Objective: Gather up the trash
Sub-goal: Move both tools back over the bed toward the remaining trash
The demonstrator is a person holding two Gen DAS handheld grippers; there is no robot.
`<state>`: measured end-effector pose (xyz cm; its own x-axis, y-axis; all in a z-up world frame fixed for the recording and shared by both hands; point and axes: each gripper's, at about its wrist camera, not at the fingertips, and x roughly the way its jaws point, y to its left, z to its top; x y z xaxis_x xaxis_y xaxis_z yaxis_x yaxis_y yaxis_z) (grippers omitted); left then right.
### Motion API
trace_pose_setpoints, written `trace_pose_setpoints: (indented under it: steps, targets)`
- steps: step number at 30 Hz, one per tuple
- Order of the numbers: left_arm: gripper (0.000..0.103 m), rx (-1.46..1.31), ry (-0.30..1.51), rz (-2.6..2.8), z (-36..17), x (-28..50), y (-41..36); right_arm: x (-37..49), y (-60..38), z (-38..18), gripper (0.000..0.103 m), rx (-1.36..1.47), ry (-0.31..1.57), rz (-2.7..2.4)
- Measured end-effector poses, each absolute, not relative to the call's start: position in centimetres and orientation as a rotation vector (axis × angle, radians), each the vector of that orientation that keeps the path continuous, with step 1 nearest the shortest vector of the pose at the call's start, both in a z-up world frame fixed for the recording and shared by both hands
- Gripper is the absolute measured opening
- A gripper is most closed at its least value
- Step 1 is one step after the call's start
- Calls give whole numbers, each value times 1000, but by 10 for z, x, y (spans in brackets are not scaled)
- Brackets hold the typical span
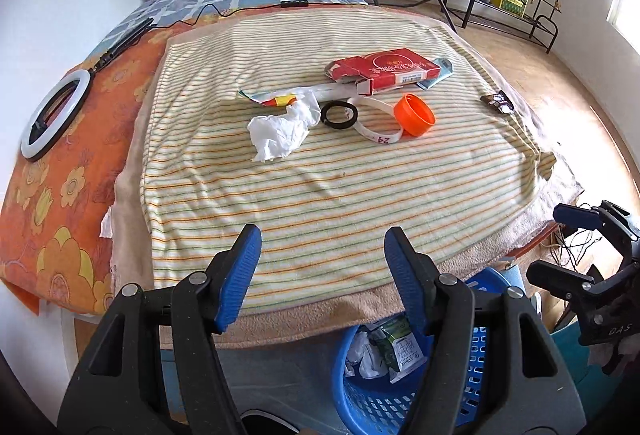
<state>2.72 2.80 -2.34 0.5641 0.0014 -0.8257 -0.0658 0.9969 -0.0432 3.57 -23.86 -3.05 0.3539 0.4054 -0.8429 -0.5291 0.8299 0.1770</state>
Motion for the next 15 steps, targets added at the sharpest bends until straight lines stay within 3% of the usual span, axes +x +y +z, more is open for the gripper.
trace_pose_setpoints:
  steps: [2,3,15]
  targets:
    - [66,-91,976,45,-24,37,37,46,-233,-24,93,-156,1023,621]
    - [66,-98,981,48,-25,43,40,51,-230,-20,102,-160,1005,631]
    - [66,-221,1020,69,-38,99,79,135,-195,-3,103,-191,916,620]
